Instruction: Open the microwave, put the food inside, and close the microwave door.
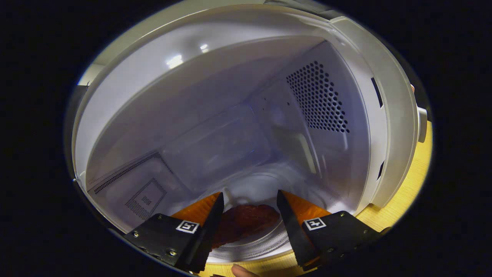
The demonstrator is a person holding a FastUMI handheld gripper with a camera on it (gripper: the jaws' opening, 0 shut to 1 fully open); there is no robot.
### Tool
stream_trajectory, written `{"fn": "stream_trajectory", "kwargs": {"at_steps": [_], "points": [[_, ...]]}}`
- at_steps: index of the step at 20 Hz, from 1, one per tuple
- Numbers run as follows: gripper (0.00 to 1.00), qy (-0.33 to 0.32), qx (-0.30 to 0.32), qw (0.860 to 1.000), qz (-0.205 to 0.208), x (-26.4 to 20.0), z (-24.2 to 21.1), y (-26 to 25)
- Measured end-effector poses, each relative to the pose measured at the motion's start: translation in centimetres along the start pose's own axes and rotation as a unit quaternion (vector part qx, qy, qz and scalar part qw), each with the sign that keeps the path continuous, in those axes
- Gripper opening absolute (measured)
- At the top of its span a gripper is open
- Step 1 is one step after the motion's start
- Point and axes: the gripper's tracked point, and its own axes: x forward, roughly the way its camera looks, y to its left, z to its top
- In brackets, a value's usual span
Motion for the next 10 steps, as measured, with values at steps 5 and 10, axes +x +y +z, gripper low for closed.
{"fn": "stream_trajectory", "kwargs": {"at_steps": [5, 10], "points": [[0.84, 0.013, -0.005, 0.999, 0.051, -5.4, 0.7, 4.4], [0.84, 0.036, -0.039, 0.989, 0.136, -12.7, 0.6, 7.8]]}}
